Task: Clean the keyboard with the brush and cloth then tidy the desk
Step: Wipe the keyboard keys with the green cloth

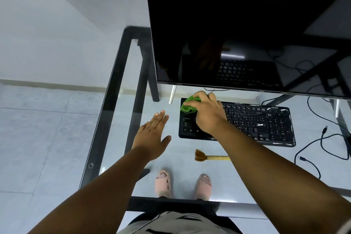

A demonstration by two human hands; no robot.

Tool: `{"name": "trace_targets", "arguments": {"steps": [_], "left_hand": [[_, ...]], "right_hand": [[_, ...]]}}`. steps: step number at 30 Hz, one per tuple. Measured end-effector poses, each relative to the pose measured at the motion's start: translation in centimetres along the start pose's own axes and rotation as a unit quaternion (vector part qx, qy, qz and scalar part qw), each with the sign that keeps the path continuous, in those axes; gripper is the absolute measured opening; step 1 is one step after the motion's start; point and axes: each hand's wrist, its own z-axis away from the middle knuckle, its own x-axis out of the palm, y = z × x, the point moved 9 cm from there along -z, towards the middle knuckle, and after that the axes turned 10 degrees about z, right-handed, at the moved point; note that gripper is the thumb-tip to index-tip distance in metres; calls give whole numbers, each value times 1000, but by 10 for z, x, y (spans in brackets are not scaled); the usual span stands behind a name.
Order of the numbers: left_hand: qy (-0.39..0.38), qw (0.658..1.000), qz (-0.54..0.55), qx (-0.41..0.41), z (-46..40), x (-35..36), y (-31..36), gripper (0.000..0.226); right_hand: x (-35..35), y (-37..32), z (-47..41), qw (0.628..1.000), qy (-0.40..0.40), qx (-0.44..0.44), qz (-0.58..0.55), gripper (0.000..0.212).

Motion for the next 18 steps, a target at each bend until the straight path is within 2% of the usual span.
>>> {"name": "trace_targets", "arguments": {"steps": [5, 10, 14, 18], "left_hand": [[-4, 1000, 3, 0, 0, -1, 0, 69], [-5, 1000, 7, -1, 0, -1, 1, 69], [-3, 1000, 6, -1, 0, -1, 0, 70], [-3, 1000, 3, 1, 0, 0, 0, 69]], "right_hand": [[4, -18, -9, 1000, -6, -14, -12, 75], [8, 14, -18, 991, -10, 110, -72, 73], [9, 6, -23, 996, -45, 48, -54, 78], [14, 28, -23, 987, -68, 136, -45, 71]]}}
